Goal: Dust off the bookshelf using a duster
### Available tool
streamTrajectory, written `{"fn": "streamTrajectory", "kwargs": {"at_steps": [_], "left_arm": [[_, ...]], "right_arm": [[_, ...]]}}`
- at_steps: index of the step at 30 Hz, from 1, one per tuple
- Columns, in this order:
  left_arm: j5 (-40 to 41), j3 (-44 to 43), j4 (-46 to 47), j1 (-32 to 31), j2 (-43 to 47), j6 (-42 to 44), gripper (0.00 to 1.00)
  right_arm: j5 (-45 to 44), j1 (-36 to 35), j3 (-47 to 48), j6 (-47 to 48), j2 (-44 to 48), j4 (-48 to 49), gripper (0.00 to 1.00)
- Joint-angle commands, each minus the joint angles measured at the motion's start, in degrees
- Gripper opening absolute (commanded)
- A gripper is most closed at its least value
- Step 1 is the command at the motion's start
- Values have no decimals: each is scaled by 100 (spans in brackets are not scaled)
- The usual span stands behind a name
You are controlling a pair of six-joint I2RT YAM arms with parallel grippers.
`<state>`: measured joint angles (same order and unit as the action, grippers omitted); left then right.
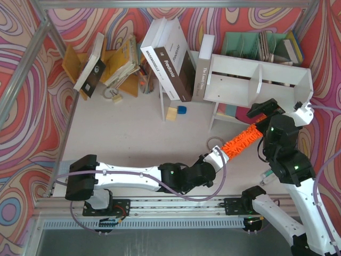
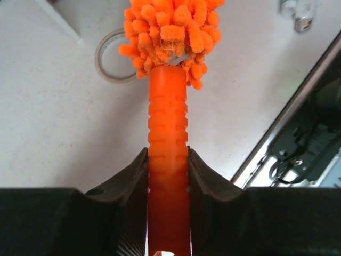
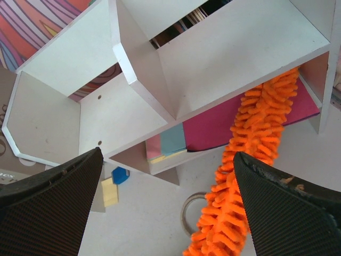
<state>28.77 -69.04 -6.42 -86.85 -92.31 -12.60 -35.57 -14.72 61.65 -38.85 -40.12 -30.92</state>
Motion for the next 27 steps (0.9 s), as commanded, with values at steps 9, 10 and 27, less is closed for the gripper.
{"fn": "streamTrajectory", "kwargs": {"at_steps": [9, 10, 27], "left_arm": [[1005, 1168, 84, 382, 1394, -248, 0], [1085, 1245, 64, 380, 1535, -284, 0], [2615, 1896, -919, 396, 2575, -1685, 0]], "right_arm": [[-96, -22, -23, -72, 49, -66, 99], [-91, -18, -9, -75, 33, -68, 99], [-20, -22, -7, -129, -58, -41, 99]]}}
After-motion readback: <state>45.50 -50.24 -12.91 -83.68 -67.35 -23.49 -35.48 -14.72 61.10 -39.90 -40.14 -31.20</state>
